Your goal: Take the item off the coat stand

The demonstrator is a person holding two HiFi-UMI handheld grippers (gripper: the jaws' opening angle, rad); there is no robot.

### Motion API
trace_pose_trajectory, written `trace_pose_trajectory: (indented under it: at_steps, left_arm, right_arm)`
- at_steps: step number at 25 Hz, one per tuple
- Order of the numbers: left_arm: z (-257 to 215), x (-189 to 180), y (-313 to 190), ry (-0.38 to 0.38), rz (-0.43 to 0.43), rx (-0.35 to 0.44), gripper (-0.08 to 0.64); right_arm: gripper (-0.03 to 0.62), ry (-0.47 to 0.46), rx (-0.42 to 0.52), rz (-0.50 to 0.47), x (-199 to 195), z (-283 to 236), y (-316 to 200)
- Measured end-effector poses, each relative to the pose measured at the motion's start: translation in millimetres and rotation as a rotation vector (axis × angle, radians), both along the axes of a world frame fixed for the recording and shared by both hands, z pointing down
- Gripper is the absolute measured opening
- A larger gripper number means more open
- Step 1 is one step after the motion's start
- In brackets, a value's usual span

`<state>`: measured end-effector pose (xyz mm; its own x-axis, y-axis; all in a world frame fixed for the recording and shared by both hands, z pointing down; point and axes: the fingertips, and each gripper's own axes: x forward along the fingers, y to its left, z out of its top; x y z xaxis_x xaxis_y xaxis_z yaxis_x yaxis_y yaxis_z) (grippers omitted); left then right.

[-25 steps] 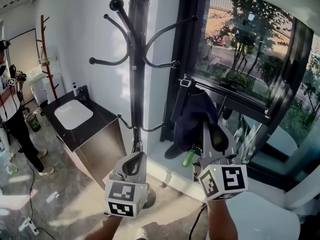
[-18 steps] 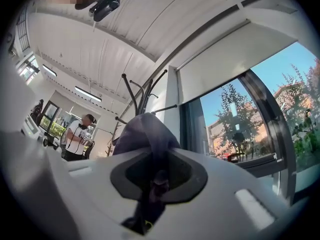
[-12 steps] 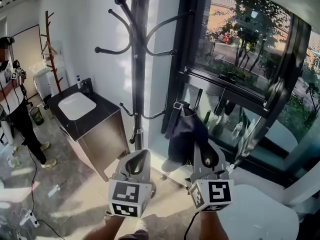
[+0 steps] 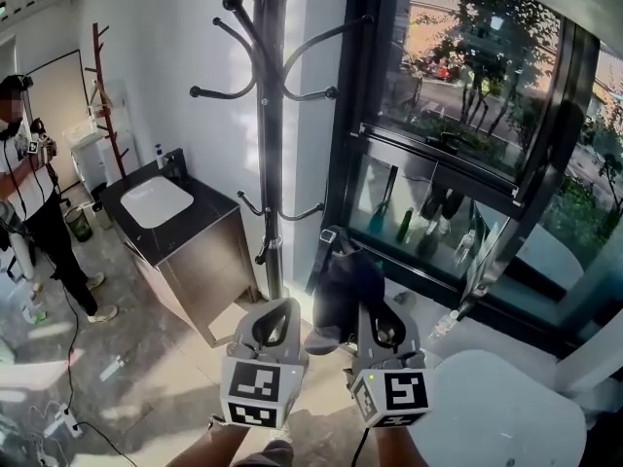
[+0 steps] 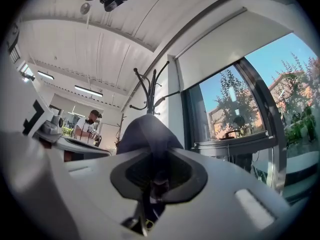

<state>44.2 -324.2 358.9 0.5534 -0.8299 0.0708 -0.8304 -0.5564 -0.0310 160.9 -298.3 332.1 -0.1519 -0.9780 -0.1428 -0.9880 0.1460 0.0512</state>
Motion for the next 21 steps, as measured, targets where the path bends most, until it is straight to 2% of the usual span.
trace_pose_trajectory:
  at_steps: [7, 21]
  left_arm:
    - [7.7, -4.0, 14.6, -0.018, -0.018, -0.008, 0.005]
    - [11.8, -3.2, 30.1, -0.023, -0.008, -0.015, 0.005]
  right_arm:
    - [0.039, -0.008, -0.013, -0.035, -12.7, 12.3, 14.1]
    - [0.04, 0.0, -0.031, -0.033, -14.3, 19.8, 26.0]
